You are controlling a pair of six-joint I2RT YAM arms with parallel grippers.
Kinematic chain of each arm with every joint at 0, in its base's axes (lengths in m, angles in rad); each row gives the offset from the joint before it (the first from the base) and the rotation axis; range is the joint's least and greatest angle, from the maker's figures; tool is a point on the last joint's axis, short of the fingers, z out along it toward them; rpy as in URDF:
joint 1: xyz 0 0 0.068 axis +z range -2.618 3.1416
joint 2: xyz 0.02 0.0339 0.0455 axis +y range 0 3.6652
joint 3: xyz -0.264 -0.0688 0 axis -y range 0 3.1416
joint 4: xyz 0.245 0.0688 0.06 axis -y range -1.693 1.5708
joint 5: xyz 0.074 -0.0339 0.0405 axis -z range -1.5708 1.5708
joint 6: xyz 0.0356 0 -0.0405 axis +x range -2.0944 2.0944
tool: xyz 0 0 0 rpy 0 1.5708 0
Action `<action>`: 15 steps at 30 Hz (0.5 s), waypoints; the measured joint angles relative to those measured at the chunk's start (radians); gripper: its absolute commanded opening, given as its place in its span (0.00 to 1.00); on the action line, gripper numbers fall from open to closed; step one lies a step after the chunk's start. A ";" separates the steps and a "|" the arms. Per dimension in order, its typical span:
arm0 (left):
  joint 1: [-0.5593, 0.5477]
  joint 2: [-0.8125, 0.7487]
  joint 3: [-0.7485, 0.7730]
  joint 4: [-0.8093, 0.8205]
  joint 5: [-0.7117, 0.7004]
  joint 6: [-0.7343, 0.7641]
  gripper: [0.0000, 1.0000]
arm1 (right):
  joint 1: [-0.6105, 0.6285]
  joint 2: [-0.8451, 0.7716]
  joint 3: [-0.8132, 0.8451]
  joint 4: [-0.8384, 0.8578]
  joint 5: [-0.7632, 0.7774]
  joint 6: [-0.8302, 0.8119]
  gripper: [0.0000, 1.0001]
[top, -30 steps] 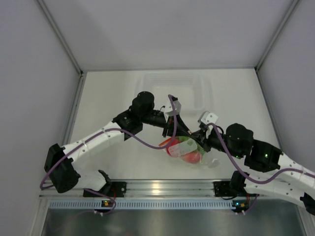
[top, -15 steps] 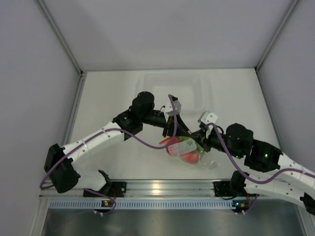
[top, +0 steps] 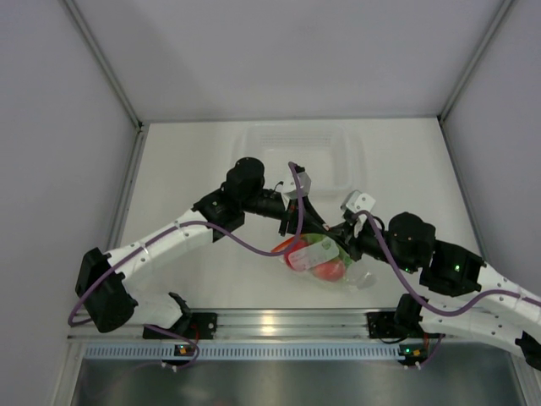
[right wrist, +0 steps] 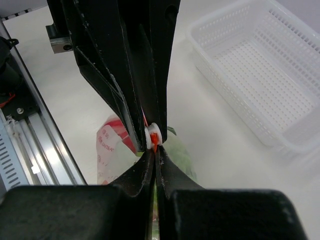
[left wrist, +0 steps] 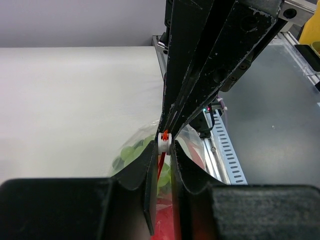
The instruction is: Open the zip-top bag and remove the fake food
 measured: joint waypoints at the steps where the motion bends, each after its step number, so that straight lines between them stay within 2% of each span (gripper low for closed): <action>1: 0.000 0.000 0.000 0.002 0.000 0.000 0.00 | 0.000 -0.002 0.000 0.000 0.003 0.003 0.00; 15: 0.000 0.000 -0.066 0.048 0.000 0.031 0.00 | 0.000 -0.079 0.000 -0.015 0.057 0.024 0.00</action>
